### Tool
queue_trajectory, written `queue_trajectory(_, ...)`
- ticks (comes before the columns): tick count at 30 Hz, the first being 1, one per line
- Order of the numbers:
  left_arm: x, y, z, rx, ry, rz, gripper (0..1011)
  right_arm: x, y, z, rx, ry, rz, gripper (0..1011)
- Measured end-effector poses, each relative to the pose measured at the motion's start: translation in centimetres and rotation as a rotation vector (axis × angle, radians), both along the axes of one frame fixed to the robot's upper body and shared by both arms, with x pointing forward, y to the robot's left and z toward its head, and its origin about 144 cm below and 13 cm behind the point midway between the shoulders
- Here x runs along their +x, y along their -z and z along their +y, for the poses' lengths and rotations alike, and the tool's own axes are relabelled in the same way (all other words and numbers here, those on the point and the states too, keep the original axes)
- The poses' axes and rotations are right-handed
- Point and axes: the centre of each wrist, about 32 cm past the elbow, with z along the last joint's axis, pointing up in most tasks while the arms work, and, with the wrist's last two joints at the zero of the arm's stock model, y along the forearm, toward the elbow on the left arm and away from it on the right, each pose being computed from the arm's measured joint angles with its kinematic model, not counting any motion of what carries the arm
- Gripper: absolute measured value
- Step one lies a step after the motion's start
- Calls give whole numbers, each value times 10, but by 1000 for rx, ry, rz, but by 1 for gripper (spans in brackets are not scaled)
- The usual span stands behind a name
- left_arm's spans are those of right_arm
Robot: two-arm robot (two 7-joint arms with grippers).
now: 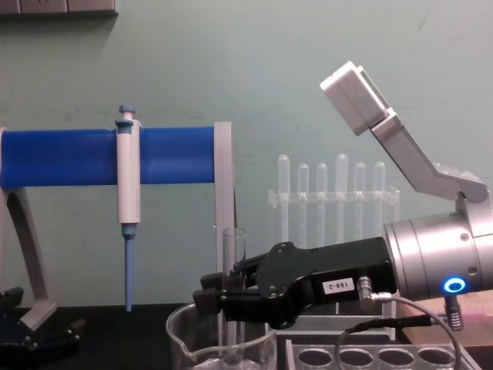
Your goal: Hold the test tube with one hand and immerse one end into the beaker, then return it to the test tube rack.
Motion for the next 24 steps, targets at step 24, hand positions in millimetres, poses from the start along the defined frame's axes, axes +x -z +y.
queue_trajectory(24, 0, 0, 0, 0, 0, 0, 1000, 0, 0, 0, 0, 0, 0, 223)
